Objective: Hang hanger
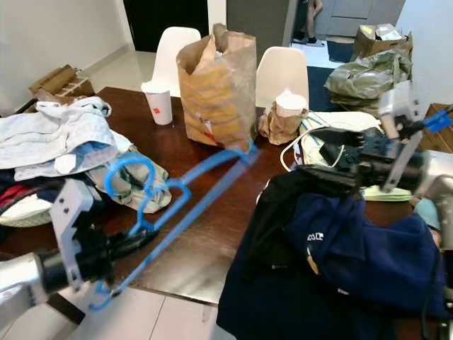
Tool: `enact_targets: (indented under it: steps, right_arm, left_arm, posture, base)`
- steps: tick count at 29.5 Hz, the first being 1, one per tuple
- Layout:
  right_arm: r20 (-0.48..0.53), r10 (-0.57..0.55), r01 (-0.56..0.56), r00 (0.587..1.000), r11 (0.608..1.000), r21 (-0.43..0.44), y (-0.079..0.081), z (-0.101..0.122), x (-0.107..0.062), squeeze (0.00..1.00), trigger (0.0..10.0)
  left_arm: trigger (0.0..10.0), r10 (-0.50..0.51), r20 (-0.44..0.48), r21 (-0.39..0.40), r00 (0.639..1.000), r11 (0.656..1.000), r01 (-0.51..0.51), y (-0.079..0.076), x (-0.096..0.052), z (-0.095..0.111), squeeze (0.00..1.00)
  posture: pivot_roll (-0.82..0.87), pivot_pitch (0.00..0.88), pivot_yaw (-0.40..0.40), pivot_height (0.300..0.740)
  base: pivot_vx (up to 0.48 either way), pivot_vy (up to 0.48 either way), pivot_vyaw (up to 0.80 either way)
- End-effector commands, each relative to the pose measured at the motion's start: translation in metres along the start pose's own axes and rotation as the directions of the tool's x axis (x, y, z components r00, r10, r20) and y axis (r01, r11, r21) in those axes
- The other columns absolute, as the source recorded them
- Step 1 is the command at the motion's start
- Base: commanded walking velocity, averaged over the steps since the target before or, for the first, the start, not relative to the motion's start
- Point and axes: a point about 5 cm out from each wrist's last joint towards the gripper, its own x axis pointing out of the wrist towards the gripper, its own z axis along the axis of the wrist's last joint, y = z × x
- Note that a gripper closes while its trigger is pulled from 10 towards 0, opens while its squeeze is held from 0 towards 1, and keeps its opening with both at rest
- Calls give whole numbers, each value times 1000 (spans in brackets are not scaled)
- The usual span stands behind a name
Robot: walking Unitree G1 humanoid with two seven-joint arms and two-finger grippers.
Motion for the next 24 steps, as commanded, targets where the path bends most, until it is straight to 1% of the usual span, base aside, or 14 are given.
enact_targets:
  steps: [1,3,6,9,10,11,12,14,15,16,17,18,21,24]
  right_arm:
    - [4,60,-60,998,998,-26,5,6,10,0,10000]
    - [-28,178,-180,984,982,-65,14,9,30,0,10000]
    - [-38,222,-224,974,972,-76,19,9,36,0,10000]
    - [-107,378,-388,919,917,-93,36,8,57,0,10000]
    - [-107,378,-388,919,917,-93,36,8,57,0,10000]
    - [-169,420,-436,892,896,-79,43,2,63,0,10000]
    - [-169,420,-436,892,896,-79,43,2,63,0,10000]
    - [-333,448,-487,830,872,-41,54,-27,76,0,10000]
    - [-374,449,-494,812,869,-29,57,-37,80,0,10000]
    - [-374,449,-494,812,869,-29,57,-37,80,0,10000]
    - [-400,422,-473,814,881,-33,56,-48,87,0,10000]
    - [-400,422,-473,814,881,-33,56,-48,87,0,10000]
    - [-403,360,-414,841,909,-52,52,-52,98,0,10000]
    - [-400,361,-413,842,910,-48,53,-52,99,0,10000]
  left_arm:
    - [10000,-76,-30,-15,997,997,75,-6,-1,-1,0]
    - [10000,-110,-114,18,987,993,113,-2,-5,-5,0]
    - [10000,-117,-139,25,983,992,121,1,-6,-5,0]
    - [10000,-163,-164,32,973,985,171,1,-2,0,0]
    - [10000,-163,-164,32,973,985,171,1,-2,0,0]
    - [10000,-174,-162,34,971,983,181,1,1,1,0]
    - [10000,-174,-162,34,971,983,181,1,1,1,0]
    - [10000,-186,-153,50,971,980,195,0,10,2,0]
    - [10000,-191,-149,55,970,978,201,-1,13,2,0]
    - [10000,-191,-149,55,970,978,201,-1,13,2,0]
    - [10000,-203,-138,64,969,975,214,-3,18,3,0]
    - [10000,-203,-138,64,969,975,214,-3,18,3,0]
    - [10000,-238,-121,80,964,965,249,-8,24,8,0]
    - [10000,-241,-123,83,963,964,252,-8,24,8,0]
  posture:
    - [22,52,11,740]
    - [29,48,12,740]
    - [29,48,12,740]
    - [22,41,13,740]
    - [22,41,13,740]
    - [21,40,13,740]
    - [21,40,13,740]
    - [14,38,8,740]
    - [14,38,8,740]
    - [14,38,8,740]
    - [18,36,10,740]
    - [18,36,10,740]
    - [21,33,11,740]
    - [21,33,14,740]
  base:
    - [0,0,0]
    - [0,0,0]
    - [0,0,0]
    - [0,0,0]
    - [0,0,0]
    - [0,0,0]
    - [0,0,0]
    - [0,0,0]
    - [0,0,0]
    - [0,0,0]
    - [0,0,0]
    - [0,0,0]
    - [0,0,0]
    - [0,0,0]
